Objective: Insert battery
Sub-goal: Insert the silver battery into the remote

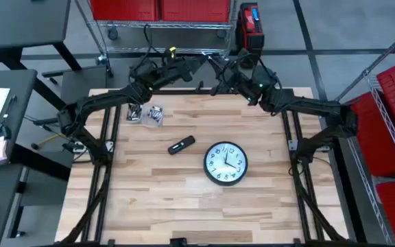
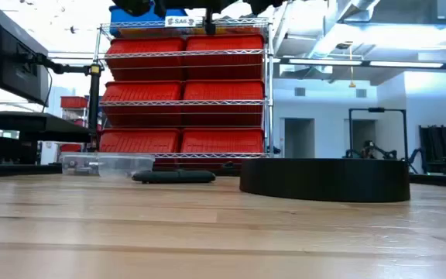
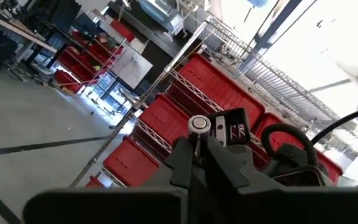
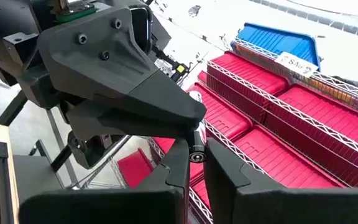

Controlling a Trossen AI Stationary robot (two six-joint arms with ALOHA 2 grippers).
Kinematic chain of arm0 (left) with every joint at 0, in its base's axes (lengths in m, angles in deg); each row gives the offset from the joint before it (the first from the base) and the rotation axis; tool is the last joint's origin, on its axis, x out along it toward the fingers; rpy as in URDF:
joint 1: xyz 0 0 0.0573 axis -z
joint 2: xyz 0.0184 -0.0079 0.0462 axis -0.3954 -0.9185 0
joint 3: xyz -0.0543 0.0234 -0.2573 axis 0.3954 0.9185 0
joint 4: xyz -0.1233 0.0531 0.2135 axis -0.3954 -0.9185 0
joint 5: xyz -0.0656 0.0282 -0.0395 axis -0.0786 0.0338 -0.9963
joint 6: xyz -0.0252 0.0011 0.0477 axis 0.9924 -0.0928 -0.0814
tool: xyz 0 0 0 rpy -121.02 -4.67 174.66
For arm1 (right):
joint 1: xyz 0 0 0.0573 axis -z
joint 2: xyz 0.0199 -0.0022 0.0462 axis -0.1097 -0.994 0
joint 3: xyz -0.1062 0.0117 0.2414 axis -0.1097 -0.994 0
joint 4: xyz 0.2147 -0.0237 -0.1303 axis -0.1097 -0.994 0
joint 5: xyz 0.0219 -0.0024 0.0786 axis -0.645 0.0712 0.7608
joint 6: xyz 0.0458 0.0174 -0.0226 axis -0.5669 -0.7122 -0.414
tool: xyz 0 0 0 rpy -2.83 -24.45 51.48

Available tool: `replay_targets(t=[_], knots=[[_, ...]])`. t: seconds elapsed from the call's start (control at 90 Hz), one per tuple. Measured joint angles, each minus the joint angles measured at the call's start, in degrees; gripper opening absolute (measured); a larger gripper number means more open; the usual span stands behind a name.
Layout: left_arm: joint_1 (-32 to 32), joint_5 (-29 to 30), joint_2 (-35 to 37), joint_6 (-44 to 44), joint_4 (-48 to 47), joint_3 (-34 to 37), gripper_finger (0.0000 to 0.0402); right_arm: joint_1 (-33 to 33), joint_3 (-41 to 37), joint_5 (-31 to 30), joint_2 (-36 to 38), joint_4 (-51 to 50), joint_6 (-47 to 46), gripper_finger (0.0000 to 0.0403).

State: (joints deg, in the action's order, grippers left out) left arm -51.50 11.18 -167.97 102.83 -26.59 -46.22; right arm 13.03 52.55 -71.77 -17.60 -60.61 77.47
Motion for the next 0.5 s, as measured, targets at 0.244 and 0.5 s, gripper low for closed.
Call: replay_targets(t=[0.244, 0.5], knots=[[-0.4, -4.1, 0.0, -7.5, -0.6, 0.1, 0.0071, 0.0, 0.0, 0.4, 0.1, -1.4, 0.0, 0.0016], [-3.6, -13.2, 1.6, -18.3, -8.8, 0.1, 0.0164, 0.3, 0.0, 0.4, 0.1, -4.2, -1.8, 0.0016]])
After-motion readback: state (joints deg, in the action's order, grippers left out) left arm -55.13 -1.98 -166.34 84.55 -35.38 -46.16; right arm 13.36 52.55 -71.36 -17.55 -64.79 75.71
